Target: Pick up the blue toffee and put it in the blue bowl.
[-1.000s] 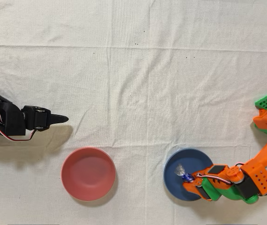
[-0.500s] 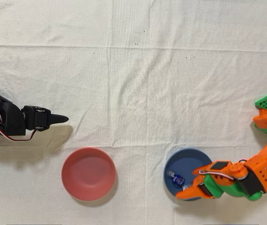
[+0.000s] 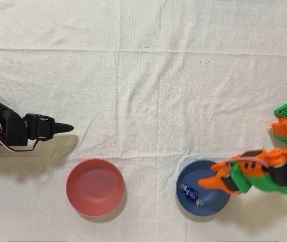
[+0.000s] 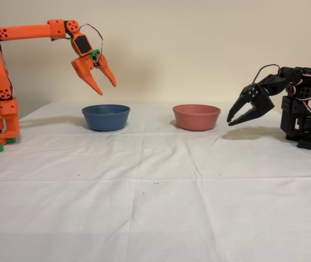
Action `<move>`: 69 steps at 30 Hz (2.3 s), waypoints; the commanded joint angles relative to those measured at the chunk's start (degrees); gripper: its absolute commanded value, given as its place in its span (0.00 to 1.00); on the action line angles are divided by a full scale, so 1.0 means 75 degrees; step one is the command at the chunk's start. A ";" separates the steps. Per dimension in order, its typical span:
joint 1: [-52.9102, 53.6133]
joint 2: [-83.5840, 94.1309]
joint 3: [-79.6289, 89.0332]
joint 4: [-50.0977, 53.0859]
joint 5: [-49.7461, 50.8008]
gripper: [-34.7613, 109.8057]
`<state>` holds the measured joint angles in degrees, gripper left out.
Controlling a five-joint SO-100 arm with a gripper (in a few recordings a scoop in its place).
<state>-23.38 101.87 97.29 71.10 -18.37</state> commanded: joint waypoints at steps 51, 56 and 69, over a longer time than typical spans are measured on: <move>0.3082 0.9375 0.8648 -0.3293 0.1266 0.29; 0.3047 0.9973 0.9199 -0.3293 0.1406 0.26; 0.2672 1.1062 1.0102 -0.2777 0.1406 0.24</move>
<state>-1.85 182.55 173.14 48.78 -6.68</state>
